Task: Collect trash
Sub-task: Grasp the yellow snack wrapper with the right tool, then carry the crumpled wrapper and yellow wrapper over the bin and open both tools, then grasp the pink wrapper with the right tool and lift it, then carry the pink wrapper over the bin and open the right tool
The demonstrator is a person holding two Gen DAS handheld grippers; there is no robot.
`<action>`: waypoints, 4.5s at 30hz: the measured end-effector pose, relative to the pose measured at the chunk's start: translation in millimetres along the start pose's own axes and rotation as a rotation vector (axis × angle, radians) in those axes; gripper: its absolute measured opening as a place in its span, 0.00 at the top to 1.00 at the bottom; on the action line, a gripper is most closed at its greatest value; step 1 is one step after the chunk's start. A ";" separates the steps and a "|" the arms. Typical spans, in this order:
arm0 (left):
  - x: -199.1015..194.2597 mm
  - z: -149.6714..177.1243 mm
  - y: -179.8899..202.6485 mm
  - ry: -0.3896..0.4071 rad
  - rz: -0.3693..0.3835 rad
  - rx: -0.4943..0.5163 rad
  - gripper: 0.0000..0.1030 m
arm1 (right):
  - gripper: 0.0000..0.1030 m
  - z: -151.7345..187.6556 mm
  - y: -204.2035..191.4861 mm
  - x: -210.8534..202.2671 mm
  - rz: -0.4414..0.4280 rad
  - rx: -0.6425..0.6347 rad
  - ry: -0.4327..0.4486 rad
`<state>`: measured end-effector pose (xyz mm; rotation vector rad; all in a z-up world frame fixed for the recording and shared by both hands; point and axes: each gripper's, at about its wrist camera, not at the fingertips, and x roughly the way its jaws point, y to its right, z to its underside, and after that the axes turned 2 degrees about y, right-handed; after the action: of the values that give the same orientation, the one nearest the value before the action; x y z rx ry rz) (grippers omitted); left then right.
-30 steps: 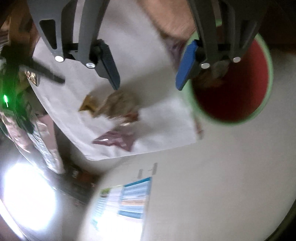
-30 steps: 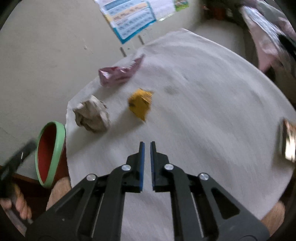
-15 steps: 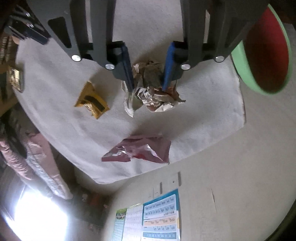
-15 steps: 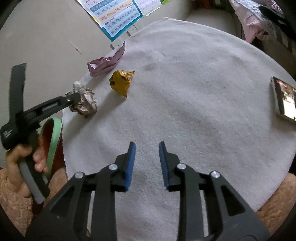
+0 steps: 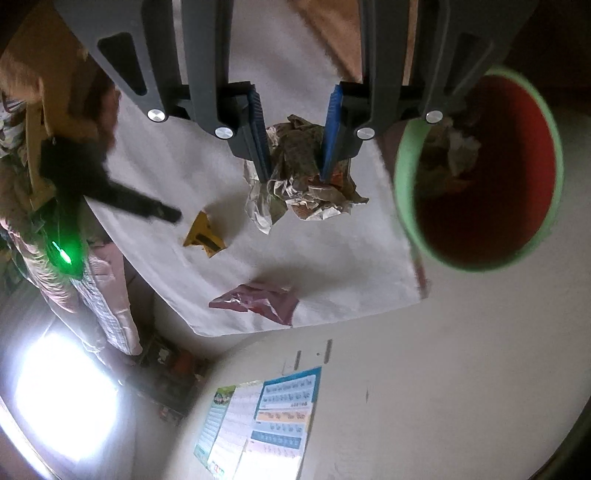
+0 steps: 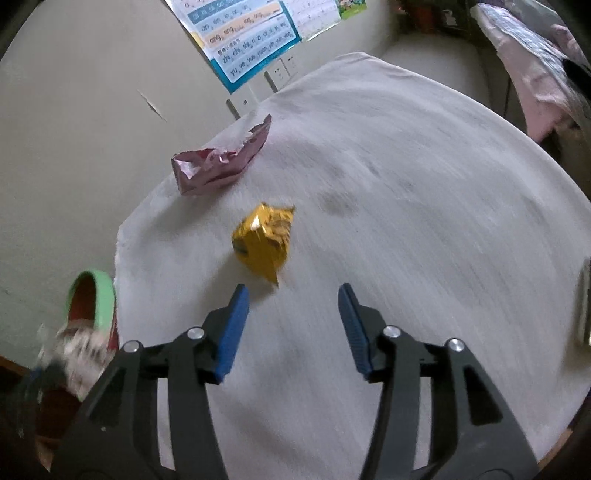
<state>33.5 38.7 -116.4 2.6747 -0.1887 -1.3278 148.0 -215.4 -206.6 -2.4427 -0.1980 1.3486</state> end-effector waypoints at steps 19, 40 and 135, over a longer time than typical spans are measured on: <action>-9.5 23.3 -19.8 -0.015 0.005 -0.058 0.74 | 0.73 -8.3 -42.7 -24.2 -0.018 -0.161 0.024; -57.0 18.7 -125.9 0.150 -0.190 -0.294 0.73 | 0.73 54.8 -178.4 -33.4 -0.308 -0.330 -0.134; -23.9 9.7 -199.9 0.063 -0.256 -0.328 0.71 | 0.80 55.8 -296.0 -7.0 -0.413 -0.424 -0.188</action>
<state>20.6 238.3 -141.2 2.5131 0.3600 -1.2101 109.9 71.1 -121.6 -2.3921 -1.0694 1.4491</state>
